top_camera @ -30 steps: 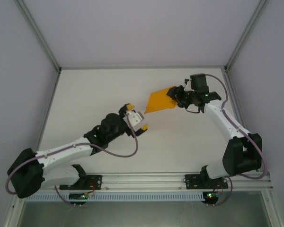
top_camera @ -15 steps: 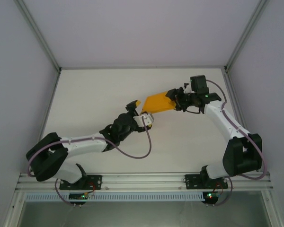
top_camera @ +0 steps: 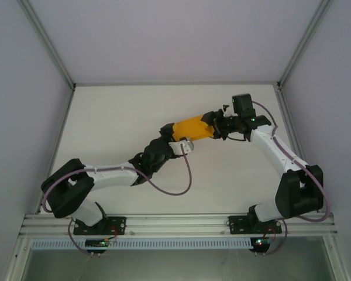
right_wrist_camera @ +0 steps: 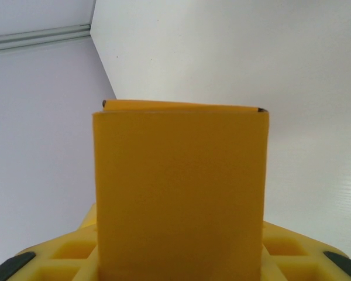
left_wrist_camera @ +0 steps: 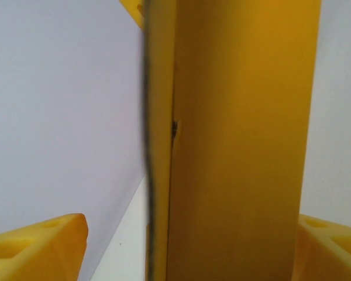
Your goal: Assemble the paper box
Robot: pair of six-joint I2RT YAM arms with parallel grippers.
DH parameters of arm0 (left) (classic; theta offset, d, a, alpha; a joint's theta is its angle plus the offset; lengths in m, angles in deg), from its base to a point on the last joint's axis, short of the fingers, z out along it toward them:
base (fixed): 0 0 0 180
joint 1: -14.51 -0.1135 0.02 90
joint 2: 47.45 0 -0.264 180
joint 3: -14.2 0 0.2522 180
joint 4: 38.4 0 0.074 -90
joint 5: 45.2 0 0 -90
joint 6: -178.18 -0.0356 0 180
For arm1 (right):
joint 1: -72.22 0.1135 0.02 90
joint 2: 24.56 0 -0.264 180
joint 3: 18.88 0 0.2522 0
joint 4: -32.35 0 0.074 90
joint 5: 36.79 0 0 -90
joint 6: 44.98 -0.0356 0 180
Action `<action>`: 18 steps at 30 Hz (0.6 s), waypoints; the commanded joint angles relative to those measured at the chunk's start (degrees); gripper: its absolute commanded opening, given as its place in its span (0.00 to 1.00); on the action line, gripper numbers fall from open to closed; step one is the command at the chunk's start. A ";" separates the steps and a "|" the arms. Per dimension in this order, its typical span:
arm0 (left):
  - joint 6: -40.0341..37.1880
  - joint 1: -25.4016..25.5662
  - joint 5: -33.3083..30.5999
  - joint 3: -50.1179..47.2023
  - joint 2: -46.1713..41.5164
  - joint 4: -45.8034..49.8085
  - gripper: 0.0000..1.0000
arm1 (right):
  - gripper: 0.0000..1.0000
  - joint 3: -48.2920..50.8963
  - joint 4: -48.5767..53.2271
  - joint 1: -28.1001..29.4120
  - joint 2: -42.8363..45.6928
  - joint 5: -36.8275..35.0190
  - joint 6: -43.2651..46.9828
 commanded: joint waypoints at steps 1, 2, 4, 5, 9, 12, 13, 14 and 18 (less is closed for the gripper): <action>-1.59 0.43 -1.10 1.08 0.72 -3.90 0.77 | 0.45 -0.10 1.32 0.02 -0.16 3.12 -0.37; -1.83 0.25 -0.97 1.08 0.71 -3.83 0.73 | 0.46 -0.18 1.36 0.01 -0.16 3.24 -0.33; -2.24 0.26 -1.09 1.19 0.62 -3.43 0.66 | 0.48 -0.36 1.67 -0.06 -0.06 3.22 -0.22; -2.44 0.24 -1.35 1.26 0.54 -3.56 0.64 | 0.49 -0.43 1.68 -0.04 -0.06 3.60 -0.02; -1.96 0.26 -0.55 1.51 -0.71 -1.65 0.59 | 0.51 -0.29 1.17 -0.37 0.02 4.54 2.23; -1.37 0.26 -0.43 1.97 -1.95 1.35 0.56 | 0.57 -0.71 0.44 -0.83 0.18 4.18 3.59; -1.06 0.26 -0.45 1.96 -2.48 2.33 0.55 | 0.58 -0.69 0.44 -1.07 0.32 3.80 4.51; -0.63 0.23 -0.58 2.01 -3.23 3.56 0.54 | 0.60 -0.66 0.08 -1.31 0.60 3.32 5.26; 1.92 0.28 -0.22 2.16 -6.40 9.83 0.52 | 0.69 0.84 -3.98 -2.41 1.75 0.76 6.84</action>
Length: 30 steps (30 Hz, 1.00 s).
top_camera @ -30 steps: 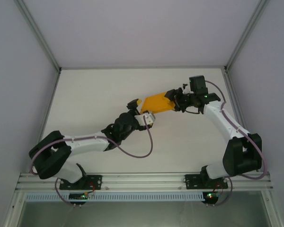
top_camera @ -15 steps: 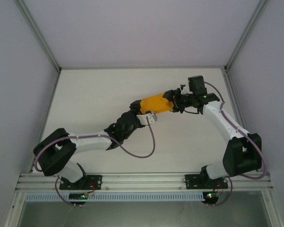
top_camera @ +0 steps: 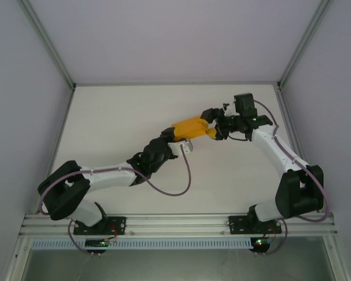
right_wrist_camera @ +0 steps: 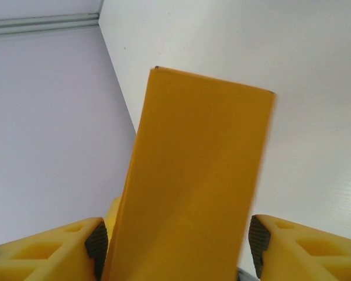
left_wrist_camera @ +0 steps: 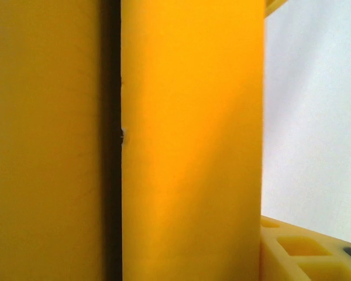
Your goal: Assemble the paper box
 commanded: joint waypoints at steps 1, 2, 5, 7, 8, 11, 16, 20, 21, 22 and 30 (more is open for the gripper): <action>3.20 0.15 0.10 2.03 -4.36 6.19 0.52 | 0.72 1.31 -3.79 -1.12 2.05 -2.14 3.59; 4.23 -0.03 0.15 2.12 -5.21 8.05 0.52 | 0.76 2.21 -5.51 -1.48 2.69 -3.15 4.52; 8.55 -1.00 2.66 4.19 -7.39 18.59 0.46 | 0.84 4.90 -10.40 -2.41 5.09 -7.64 6.90; 12.30 -2.41 7.35 6.59 -8.53 28.20 0.46 | 0.93 5.47 -10.49 -3.00 6.43 -10.73 11.24; 14.49 -3.62 10.46 8.23 -8.91 33.50 0.44 | 0.98 5.54 -10.12 -3.04 7.10 -12.06 14.55; 19.08 -6.91 17.84 10.33 -9.75 41.21 0.41 | 0.99 5.79 -8.04 -3.28 9.29 -16.33 23.24; 21.00 -11.97 28.03 15.16 -8.31 54.54 0.41 | 0.99 9.19 -9.27 -2.48 14.79 -22.69 36.60; 18.99 -13.49 33.34 18.91 -5.20 63.02 0.42 | 0.99 15.29 -13.97 -2.04 19.59 -18.36 48.01; 18.00 -13.56 34.75 19.78 -4.23 65.20 0.42 | 0.99 17.11 -15.98 -2.02 20.75 -18.19 48.56; 16.53 -13.65 36.50 20.91 -2.82 67.39 0.42 | 0.99 18.88 -18.14 -2.05 21.93 -18.10 48.86; 11.33 -15.14 39.78 31.36 10.23 77.84 0.41 | 0.99 20.23 -15.40 0.15 21.32 -15.80 53.99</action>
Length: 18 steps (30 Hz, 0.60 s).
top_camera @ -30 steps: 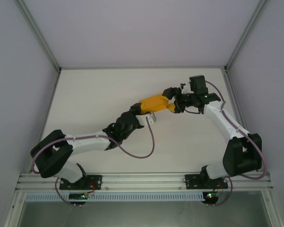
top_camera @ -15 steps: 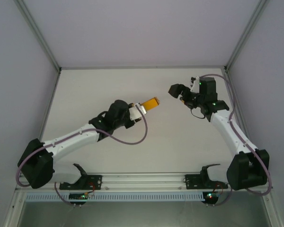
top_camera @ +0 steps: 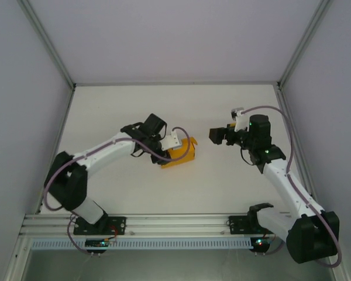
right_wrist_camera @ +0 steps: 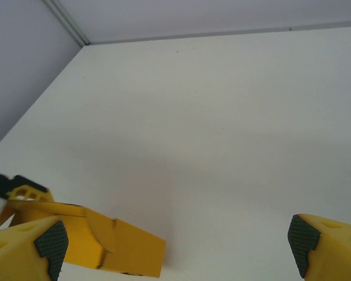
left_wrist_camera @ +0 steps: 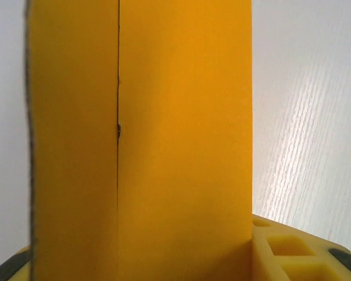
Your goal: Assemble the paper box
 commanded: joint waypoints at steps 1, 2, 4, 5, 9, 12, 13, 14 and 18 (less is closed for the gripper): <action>-3.97 -0.71 4.46 5.04 3.13 7.39 0.41 | 0.99 -2.45 3.23 1.98 -2.15 1.91 6.05; -4.60 -0.71 4.53 5.98 3.97 7.91 0.41 | 0.99 -3.52 5.24 2.71 -3.32 1.35 6.81; -5.76 -0.71 4.46 7.53 5.56 8.93 0.41 | 0.97 -5.65 8.92 4.22 -5.56 0.00 8.38; -6.31 -0.71 4.32 7.90 6.17 9.08 0.42 | 0.95 -6.60 10.45 4.89 -6.58 -0.51 8.63; -7.56 -0.72 3.78 9.30 8.06 9.91 0.41 | 0.81 -10.73 15.96 8.26 -10.89 -1.11 11.31; -8.15 -0.72 3.81 9.94 9.04 9.98 0.41 | 0.70 -12.73 17.45 10.69 -13.89 -2.44 12.33; -8.19 -0.71 3.84 10.00 9.24 9.98 0.41 | 0.64 -13.49 18.19 11.22 -15.01 -2.73 12.37; -8.21 -0.69 3.80 10.25 9.43 9.95 0.41 | 0.58 -14.66 19.31 11.72 -16.12 -2.87 12.83; -7.92 -0.71 2.89 10.30 9.62 9.39 0.41 | 0.47 -16.80 21.95 13.29 -18.88 -4.06 14.28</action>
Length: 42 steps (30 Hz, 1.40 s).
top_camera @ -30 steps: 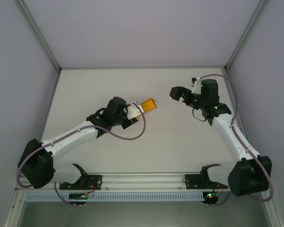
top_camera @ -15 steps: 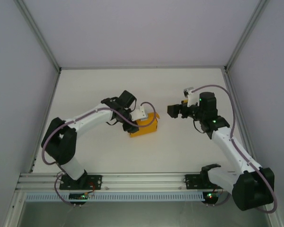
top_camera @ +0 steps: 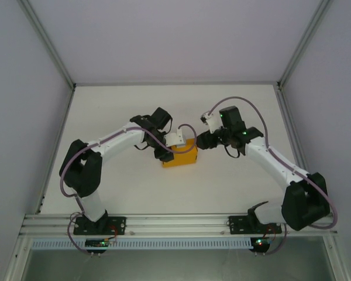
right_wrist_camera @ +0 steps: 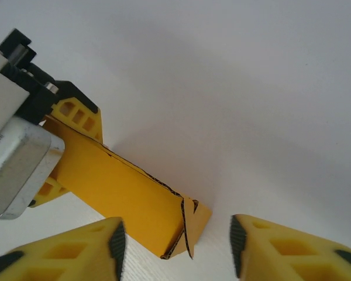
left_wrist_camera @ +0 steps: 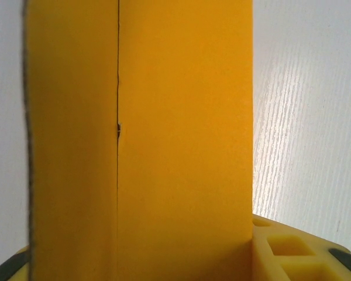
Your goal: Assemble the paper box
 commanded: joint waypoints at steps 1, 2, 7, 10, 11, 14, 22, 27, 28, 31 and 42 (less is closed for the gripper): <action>-1.52 0.08 0.36 0.82 0.93 2.46 0.41 | 0.47 -2.49 4.90 1.06 -1.49 -2.14 2.01; -1.57 0.00 0.18 0.66 0.94 2.32 0.41 | 0.45 -2.57 5.15 1.21 -1.75 -2.32 1.95; -1.77 0.07 0.39 1.09 1.18 2.62 0.41 | 0.38 -3.15 5.17 1.32 -3.21 -4.15 1.98; -1.73 0.00 0.43 1.12 1.18 2.26 0.40 | 0.35 -3.76 5.29 1.41 -4.31 -4.10 2.02; -1.71 0.05 0.43 1.15 0.96 2.16 0.40 | 0.32 -4.12 5.26 1.43 -4.64 -4.11 1.94; -1.66 0.02 0.44 1.19 1.31 2.16 0.40 | 0.29 -4.78 5.16 1.45 -5.56 -3.43 1.95; -1.59 0.08 -0.27 1.74 1.79 2.18 0.40 | 0.15 -6.52 7.30 1.56 -7.41 -0.91 2.00; -0.69 0.01 -1.56 1.81 1.88 -0.04 0.41 | 0.00 -7.14 10.04 2.10 -8.14 -1.95 0.67; -0.45 0.01 -1.83 1.87 1.88 -0.39 0.42 | 0.00 -6.81 9.89 2.39 -7.93 -2.69 -0.09; -0.08 0.00 -1.88 1.86 1.95 -0.93 0.43 | 0.00 -4.79 7.31 3.63 -6.14 -6.80 -3.96; 1.50 -0.06 -2.43 0.48 1.97 -3.78 0.44 | 0.00 7.48 -9.07 8.18 1.44 -19.59 -21.18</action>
